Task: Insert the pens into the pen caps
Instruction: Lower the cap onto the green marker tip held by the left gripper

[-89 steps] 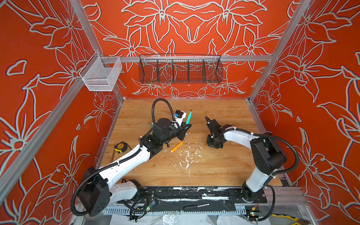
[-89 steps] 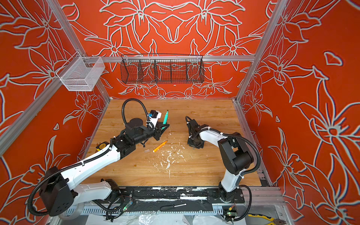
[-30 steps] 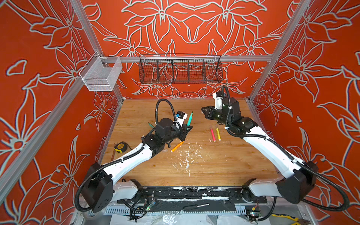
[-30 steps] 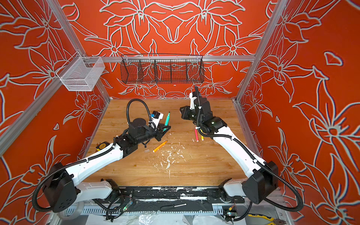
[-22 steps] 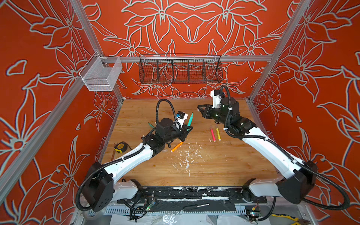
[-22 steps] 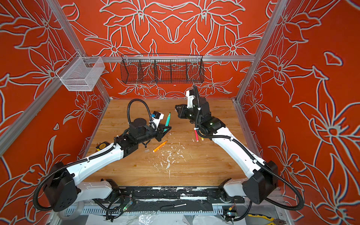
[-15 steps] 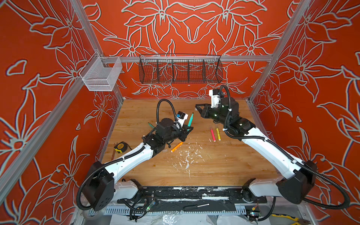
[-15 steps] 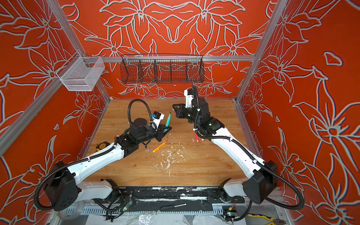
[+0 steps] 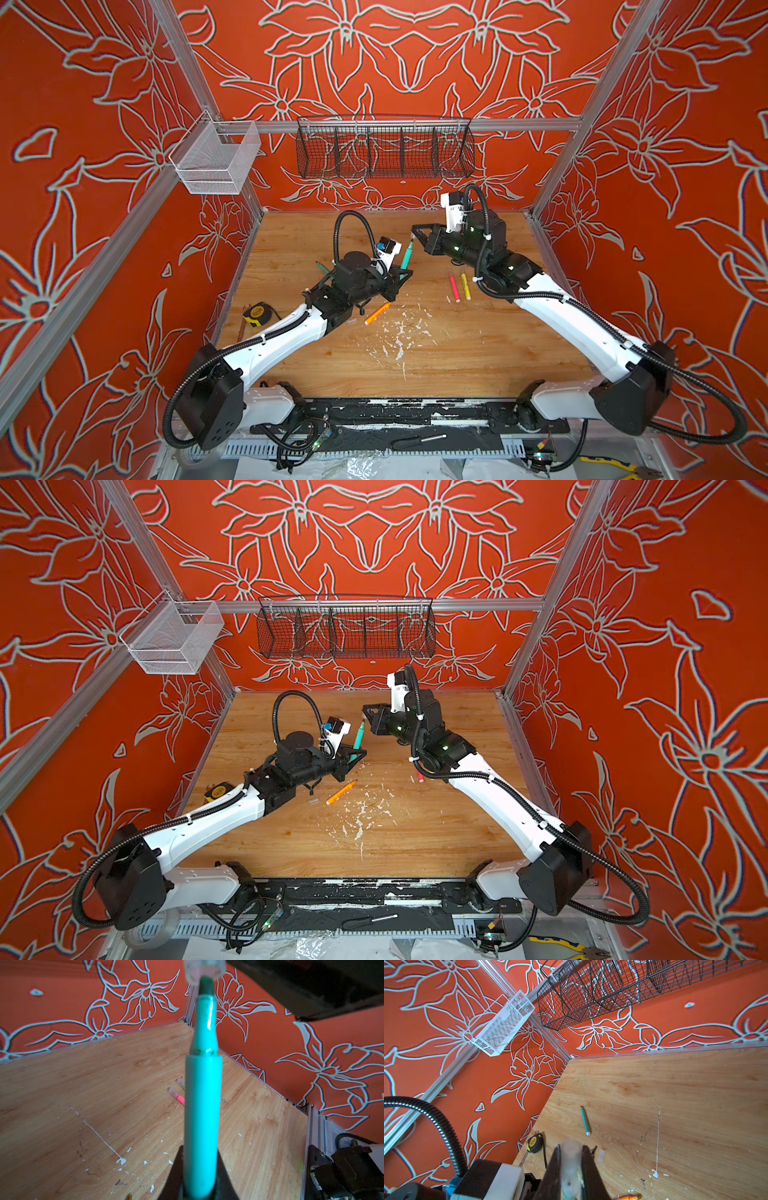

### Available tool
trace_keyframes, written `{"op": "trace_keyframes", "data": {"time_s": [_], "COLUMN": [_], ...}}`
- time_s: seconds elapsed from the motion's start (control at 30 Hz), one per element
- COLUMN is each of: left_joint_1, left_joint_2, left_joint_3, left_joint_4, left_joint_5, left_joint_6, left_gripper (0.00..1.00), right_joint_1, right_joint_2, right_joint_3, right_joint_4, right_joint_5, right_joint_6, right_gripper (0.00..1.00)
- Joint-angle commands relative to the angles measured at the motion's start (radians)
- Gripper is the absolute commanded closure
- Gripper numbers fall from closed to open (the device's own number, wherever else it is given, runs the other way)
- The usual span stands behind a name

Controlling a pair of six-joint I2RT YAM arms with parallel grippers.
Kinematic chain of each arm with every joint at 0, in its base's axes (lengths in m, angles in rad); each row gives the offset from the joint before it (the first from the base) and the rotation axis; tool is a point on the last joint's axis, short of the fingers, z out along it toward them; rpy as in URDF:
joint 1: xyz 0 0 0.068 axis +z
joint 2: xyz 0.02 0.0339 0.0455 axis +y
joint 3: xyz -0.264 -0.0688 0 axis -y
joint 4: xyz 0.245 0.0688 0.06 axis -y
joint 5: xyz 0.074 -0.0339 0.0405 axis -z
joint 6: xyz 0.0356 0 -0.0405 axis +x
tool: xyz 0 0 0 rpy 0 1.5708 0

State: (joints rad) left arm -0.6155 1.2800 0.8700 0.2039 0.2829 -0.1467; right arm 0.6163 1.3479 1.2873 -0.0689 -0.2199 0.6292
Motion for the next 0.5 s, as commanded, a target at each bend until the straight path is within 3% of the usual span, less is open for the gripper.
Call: {"op": "trace_keyframes", "data": {"time_s": [0.0, 0.47], "left_joint_1": [-0.005, -0.005], "left_joint_2": [0.005, 0.006], "left_joint_3": [0.029, 0.027], "left_joint_4": [0.020, 0.033], "left_joint_5": [0.005, -0.003], "left_joint_6": [-0.004, -0.048], "left_gripper": [1.00, 1.00], "right_joint_1": [0.013, 0.053], "right_joint_2": [-0.006, 0.002], "right_joint_3": [-0.015, -0.050], "right_joint_4": [0.018, 0.037], "right_joint_5": [-0.015, 0.004], "right_joint_6": [0.010, -0.012], "right_gripper": [0.95, 0.91]}}
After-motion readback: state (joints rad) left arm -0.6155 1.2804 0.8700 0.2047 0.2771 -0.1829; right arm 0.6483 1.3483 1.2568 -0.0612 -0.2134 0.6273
